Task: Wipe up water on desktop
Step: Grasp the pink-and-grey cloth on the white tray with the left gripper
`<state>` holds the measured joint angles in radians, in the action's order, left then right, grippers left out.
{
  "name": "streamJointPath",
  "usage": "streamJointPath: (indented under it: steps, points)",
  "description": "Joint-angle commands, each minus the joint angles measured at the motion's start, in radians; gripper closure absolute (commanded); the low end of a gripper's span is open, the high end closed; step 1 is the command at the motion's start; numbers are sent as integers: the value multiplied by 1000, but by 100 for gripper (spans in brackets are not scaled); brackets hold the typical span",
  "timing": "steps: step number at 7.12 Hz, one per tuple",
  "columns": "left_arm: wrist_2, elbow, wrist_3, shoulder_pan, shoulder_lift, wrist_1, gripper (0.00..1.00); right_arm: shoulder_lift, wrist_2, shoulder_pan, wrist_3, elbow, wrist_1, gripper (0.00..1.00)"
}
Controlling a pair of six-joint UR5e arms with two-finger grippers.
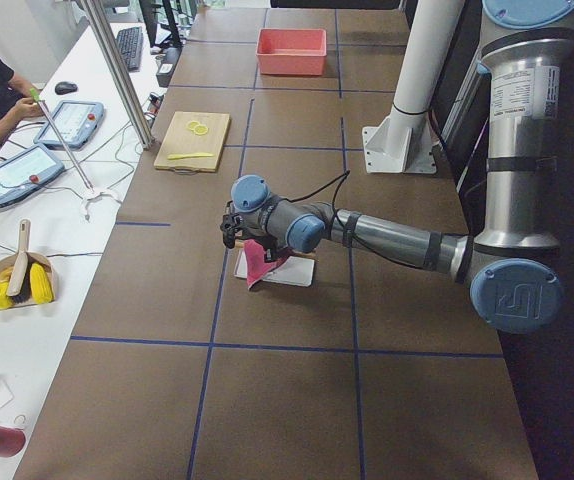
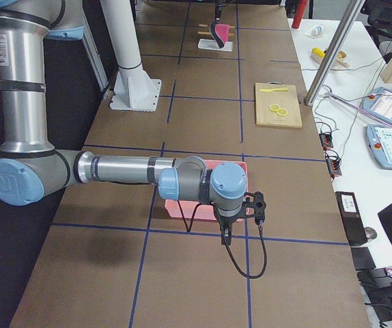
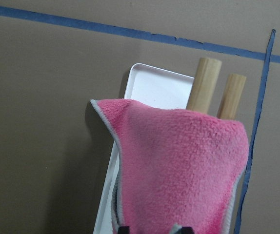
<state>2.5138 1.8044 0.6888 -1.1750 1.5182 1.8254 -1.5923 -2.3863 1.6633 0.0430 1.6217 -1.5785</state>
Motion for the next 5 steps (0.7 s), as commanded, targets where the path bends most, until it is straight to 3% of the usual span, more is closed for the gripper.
streamJointPath:
  steps: [1,2,3,4,5]
  points:
    - [-1,0,0,9,-1,0,52,0,-1,1,0,1,0,0]
    - [-4,0,11,14,-1,0,63,0,1,0,0,1,0,0]
    - [-4,0,20,14,-1,-2,80,0,-1,-1,0,1,0,0]
    - [-1,0,21,14,-1,-3,91,0,-1,-1,0,1,0,0]
    - [3,1,21,14,-1,-5,95,0,1,-1,0,1,0,0]
